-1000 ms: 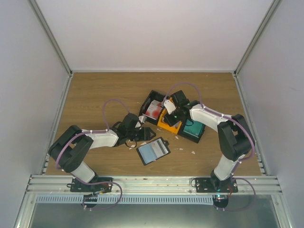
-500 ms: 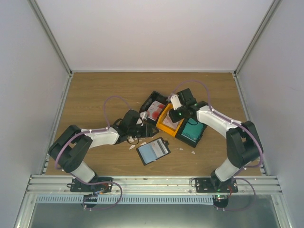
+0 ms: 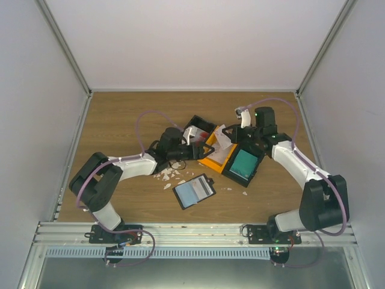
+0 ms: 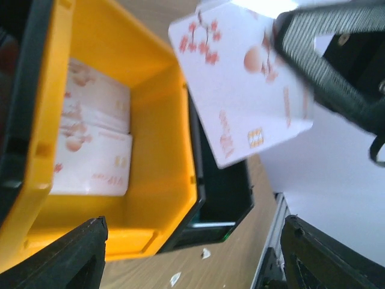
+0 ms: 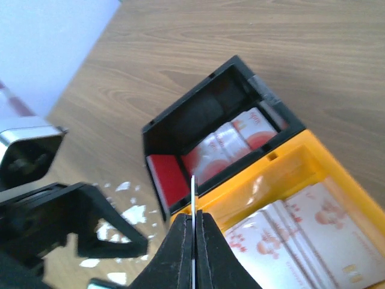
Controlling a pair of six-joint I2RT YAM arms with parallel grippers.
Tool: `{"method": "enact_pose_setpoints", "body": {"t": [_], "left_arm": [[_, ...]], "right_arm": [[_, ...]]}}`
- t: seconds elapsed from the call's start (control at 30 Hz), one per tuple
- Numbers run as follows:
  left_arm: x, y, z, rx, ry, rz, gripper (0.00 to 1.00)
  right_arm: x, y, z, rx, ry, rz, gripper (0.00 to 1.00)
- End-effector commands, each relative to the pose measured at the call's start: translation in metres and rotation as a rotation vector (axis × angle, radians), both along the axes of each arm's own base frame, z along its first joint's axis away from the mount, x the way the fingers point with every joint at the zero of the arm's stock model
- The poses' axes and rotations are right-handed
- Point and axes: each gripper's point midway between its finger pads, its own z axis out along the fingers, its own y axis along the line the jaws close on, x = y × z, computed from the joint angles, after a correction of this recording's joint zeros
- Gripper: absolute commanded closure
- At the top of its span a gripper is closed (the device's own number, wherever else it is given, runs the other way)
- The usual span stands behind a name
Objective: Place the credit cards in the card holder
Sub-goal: Pick up the credit card from the storage box.
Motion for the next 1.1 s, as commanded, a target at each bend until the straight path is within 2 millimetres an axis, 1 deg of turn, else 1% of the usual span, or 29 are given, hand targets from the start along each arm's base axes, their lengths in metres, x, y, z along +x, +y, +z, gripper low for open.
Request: {"method": "enact_pose_setpoints", "body": {"t": [0.0,0.17,0.23,0.3,0.37,0.5,0.6,0.63,0.73,0.77,0.83,0.97,1.07], "left_arm": [[0.012,-0.021,0.035,-0.156,-0.072,-0.053,0.2],[0.011,-0.029,0.048,-0.239,-0.073,-0.092,0.19],[0.01,-0.03,0.05,-0.255,-0.07,-0.097,0.21],[0.007,-0.028,0.054,-0.276,-0.076,-0.099,0.25],[0.004,-0.027,0.062,-0.301,-0.095,-0.103,0.32],[-0.003,-0.024,0.073,-0.328,-0.127,-0.121,0.49],[-0.009,-0.022,0.078,-0.339,-0.14,-0.138,0.65],[-0.011,-0.021,0.082,-0.345,-0.151,-0.144,0.74],[-0.02,-0.017,0.092,-0.36,-0.18,-0.163,0.93],[-0.024,-0.015,0.096,-0.364,-0.194,-0.172,0.99],[-0.032,-0.012,0.106,-0.374,-0.227,-0.197,1.0],[-0.049,-0.007,0.123,-0.383,-0.27,-0.251,1.0],[-0.062,-0.002,0.133,-0.379,-0.304,-0.291,1.0]], "right_arm": [[-0.019,0.014,0.032,0.261,0.028,0.097,1.0],[-0.039,0.021,0.042,0.385,0.073,0.151,0.99],[-0.047,0.023,0.047,0.426,0.083,0.174,0.99],[-0.054,0.025,0.05,0.462,0.092,0.199,1.0],[-0.06,0.026,0.048,0.477,0.112,0.21,1.0],[-0.069,0.026,0.046,0.504,0.125,0.223,1.0],[-0.079,0.028,0.05,0.542,0.126,0.256,0.99],[-0.081,0.028,0.052,0.547,0.121,0.266,0.98],[-0.087,0.027,0.059,0.553,0.088,0.282,0.89],[-0.089,0.027,0.062,0.556,0.074,0.284,0.85],[-0.093,0.026,0.069,0.561,0.046,0.285,0.75],[-0.1,0.023,0.084,0.572,-0.007,0.283,0.61],[-0.107,0.02,0.094,0.576,-0.048,0.278,0.57]]}}
